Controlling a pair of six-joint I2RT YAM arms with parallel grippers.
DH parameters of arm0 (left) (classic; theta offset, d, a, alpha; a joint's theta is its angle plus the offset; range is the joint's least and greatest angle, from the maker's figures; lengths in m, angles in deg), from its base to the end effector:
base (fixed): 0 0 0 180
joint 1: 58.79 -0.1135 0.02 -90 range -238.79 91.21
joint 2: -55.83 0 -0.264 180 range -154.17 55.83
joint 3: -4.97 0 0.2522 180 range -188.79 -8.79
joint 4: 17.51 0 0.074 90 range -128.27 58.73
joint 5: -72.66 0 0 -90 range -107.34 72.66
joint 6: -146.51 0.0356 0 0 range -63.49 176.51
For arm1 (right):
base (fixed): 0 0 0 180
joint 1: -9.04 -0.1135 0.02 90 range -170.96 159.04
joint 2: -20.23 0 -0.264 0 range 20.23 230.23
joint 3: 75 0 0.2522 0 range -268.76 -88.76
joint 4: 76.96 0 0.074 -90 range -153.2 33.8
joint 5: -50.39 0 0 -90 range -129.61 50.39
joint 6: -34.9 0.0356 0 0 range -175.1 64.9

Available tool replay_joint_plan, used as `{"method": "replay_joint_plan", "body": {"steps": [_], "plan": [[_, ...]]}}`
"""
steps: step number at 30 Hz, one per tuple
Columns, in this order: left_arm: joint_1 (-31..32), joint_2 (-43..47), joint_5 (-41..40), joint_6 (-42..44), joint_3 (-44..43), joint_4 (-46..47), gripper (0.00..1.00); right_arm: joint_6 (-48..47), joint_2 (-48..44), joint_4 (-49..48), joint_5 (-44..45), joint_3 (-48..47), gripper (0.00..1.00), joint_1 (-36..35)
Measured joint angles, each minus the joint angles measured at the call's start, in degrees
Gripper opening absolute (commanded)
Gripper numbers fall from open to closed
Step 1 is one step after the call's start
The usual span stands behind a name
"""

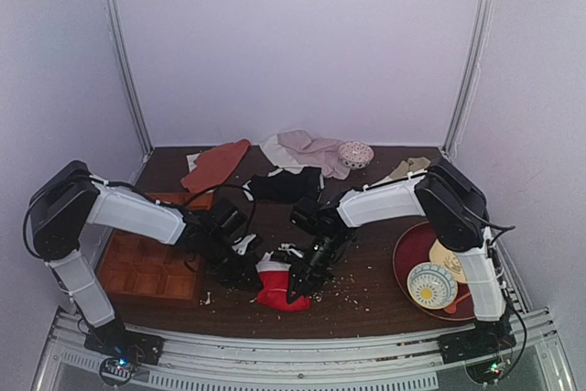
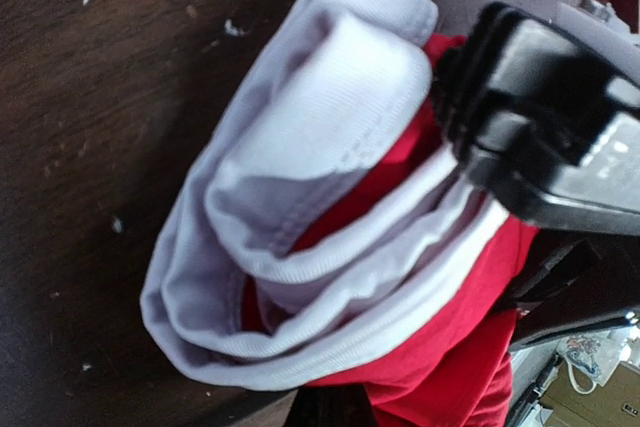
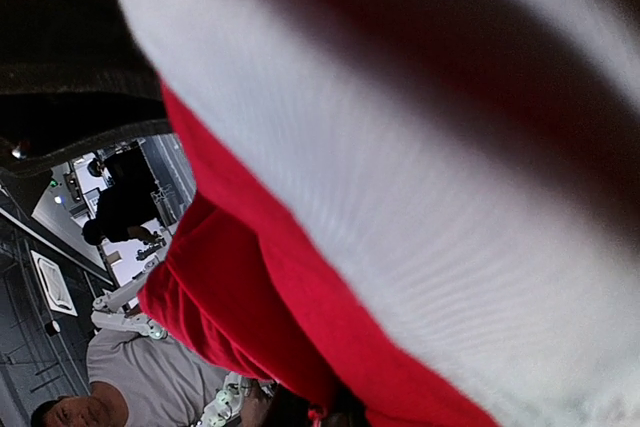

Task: Roll the underwear
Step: Roll the underwear at the center of the board.

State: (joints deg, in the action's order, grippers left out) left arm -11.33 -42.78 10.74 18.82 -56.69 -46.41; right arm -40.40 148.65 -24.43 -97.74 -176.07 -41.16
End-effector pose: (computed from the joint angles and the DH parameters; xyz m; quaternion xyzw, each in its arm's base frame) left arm 0.1933 -0.2355 0.1267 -0.1313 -0.9409 0.3120 0.0111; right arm 0.2484 0.3454 0.1131 0.3062 -0.8162 -0.4497 0.1946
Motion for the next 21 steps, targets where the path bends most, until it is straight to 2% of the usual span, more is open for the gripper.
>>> {"method": "replay_joint_plan", "body": {"steps": [5,9,13,19,21], "plan": [[0.0,0.0,-0.9,0.6,-0.5,-1.3,0.00,-0.3,1.6,0.3,-2.5,-1.0,0.00,0.3],[0.1,2.7,-3.5,1.9,-0.6,-4.9,0.14,-0.4,1.8,0.2,-3.2,-0.9,0.00,0.5],[0.2,9.0,-5.6,3.1,-0.3,-7.5,0.25,-0.4,1.8,0.2,-3.3,-0.9,0.00,0.5],[0.3,18.1,-4.2,5.6,4.5,-3.3,0.43,-0.3,1.9,0.1,-3.6,-0.9,0.00,0.6],[0.4,19.3,-3.1,6.7,6.8,-1.0,0.46,-0.3,1.9,0.1,-3.7,-0.9,0.00,0.6]]}}
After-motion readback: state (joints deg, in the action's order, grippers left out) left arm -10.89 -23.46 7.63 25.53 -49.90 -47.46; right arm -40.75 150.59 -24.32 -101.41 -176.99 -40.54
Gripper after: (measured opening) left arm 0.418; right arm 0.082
